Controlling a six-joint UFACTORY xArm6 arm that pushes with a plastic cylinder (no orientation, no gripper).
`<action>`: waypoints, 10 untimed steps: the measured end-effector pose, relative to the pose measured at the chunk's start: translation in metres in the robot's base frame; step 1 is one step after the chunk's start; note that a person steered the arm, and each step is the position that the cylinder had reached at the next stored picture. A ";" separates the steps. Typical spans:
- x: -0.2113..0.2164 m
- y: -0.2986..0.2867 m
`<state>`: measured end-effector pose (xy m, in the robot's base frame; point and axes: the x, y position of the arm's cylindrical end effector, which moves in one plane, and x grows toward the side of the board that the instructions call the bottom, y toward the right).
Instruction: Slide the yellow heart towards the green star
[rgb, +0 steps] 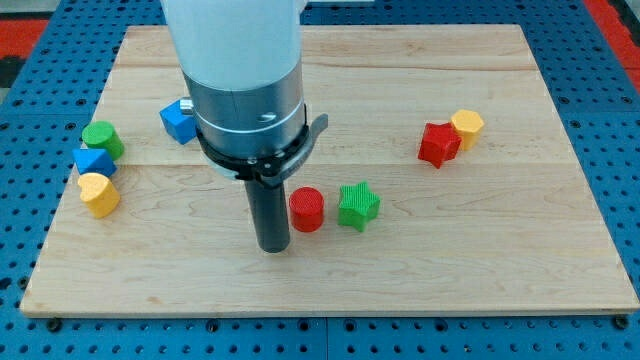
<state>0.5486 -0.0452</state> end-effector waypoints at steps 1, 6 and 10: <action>-0.053 0.021; -0.009 -0.060; -0.078 -0.064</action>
<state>0.4708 -0.1095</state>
